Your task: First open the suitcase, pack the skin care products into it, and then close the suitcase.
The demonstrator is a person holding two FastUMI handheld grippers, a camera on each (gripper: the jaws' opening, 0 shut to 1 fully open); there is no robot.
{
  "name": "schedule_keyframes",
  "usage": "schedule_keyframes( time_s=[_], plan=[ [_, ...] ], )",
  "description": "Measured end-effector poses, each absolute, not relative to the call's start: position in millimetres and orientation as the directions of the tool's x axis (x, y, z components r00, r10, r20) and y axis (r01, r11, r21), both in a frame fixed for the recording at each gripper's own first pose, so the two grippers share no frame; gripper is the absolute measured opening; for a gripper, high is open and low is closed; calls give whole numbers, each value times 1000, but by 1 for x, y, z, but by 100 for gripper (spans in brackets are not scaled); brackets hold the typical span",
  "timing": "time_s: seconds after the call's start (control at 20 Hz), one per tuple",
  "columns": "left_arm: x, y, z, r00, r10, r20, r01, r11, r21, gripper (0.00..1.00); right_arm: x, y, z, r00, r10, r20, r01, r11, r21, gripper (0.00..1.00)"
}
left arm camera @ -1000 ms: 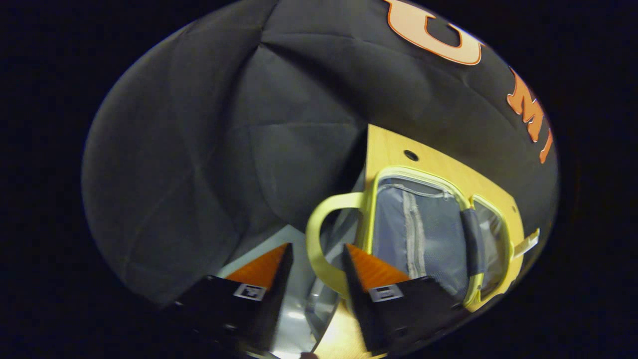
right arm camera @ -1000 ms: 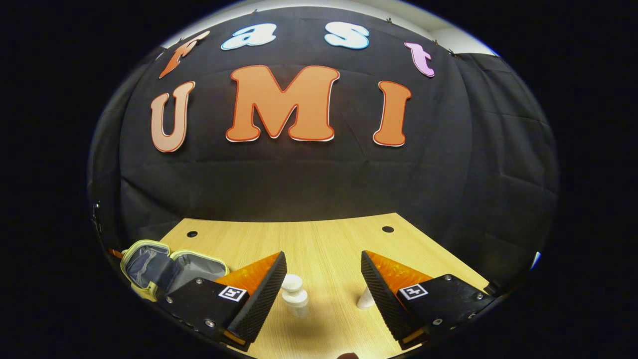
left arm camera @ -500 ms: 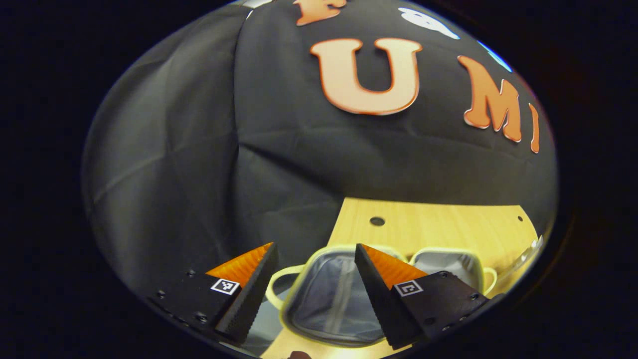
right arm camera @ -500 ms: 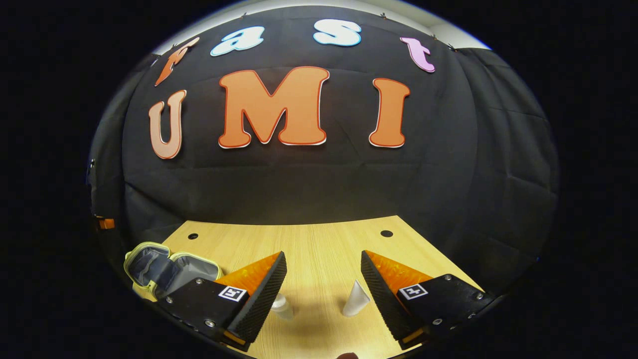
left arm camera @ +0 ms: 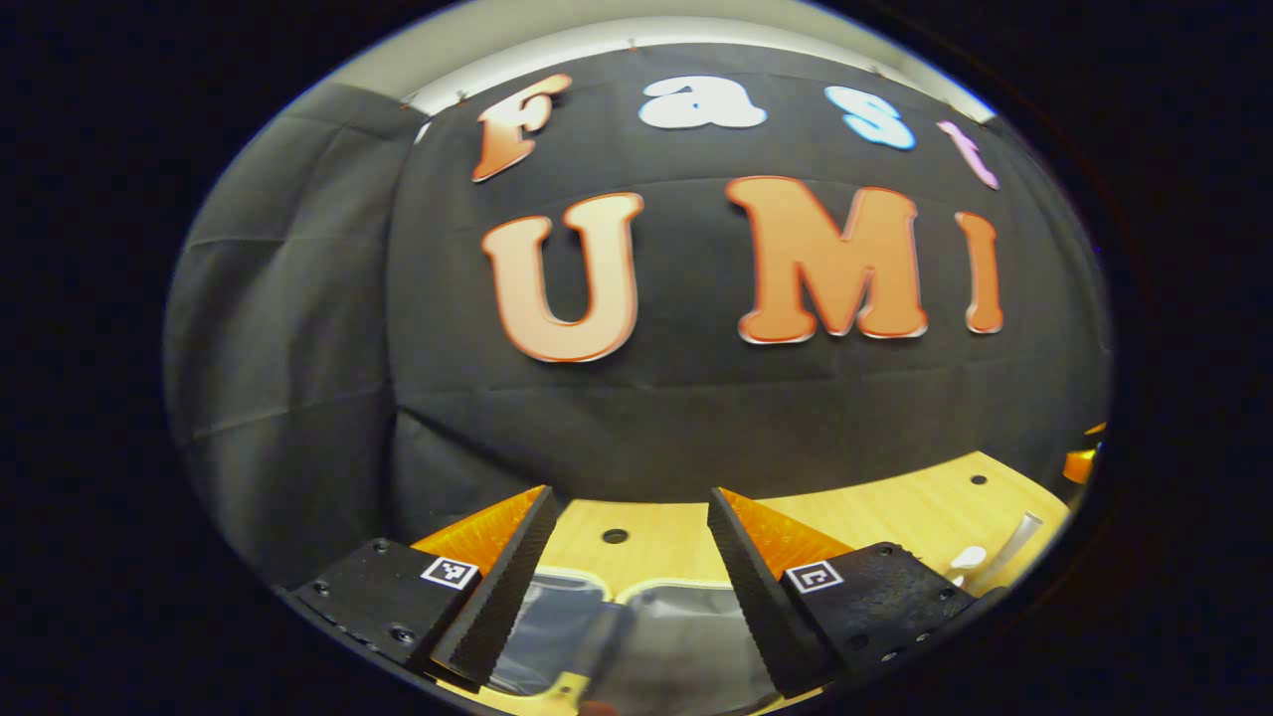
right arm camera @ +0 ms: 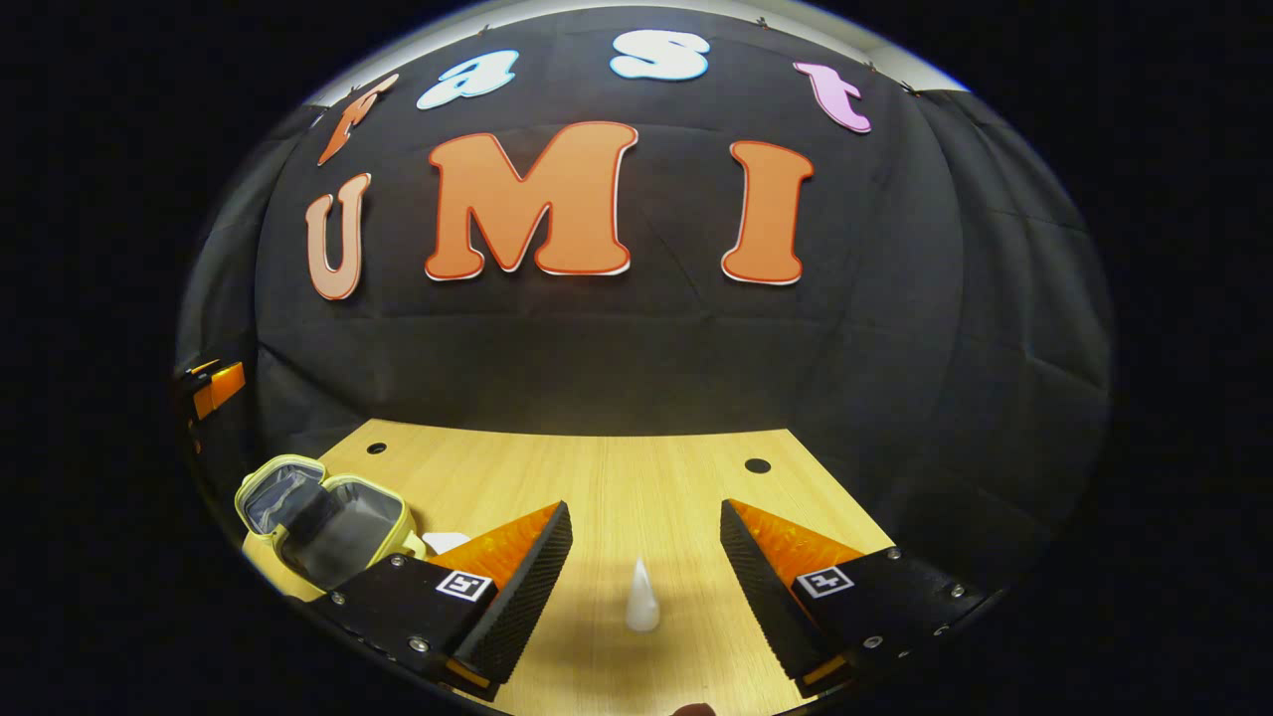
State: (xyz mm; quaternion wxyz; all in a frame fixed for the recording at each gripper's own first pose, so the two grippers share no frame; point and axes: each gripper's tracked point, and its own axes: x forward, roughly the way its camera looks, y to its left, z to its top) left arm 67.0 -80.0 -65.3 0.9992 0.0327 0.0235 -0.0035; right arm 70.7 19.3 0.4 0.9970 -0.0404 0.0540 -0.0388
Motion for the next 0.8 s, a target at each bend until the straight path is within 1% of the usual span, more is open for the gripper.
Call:
schedule_keyframes(
  time_s=[0.05, 0.2, 0.35, 0.6, 0.7, 0.8],
  plan=[
    [60, -106, -66, 998, -48, -43, 51, 995, 89, 96, 69, 11, -3, 990, -91, -104, 82, 993, -86, 96],
    [28, -181, -95, 987, -135, -89, 148, 977, 156, 99, 65, -5, -22, 986, -103, -134, 90, 991, -97, 95],
    [0, -242, -139, 960, -239, -147, 259, 957, 134, 99, 64, -14, -39, 981, -101, -164, 82, 989, -119, 95],
    [-20, -318, -204, 902, -357, -243, 385, 919, 80, 99, 68, -29, -49, 979, -102, -177, 78, 987, -140, 95],
    [-19, -339, -226, 888, -371, -272, 411, 905, 111, 99, 72, -33, -55, 977, -102, -187, 75, 986, -146, 95],
    [-10, -349, -244, 881, -359, -308, 401, 913, 83, 99, 72, -39, -61, 975, -103, -197, 74, 986, -148, 95]
  ],
)
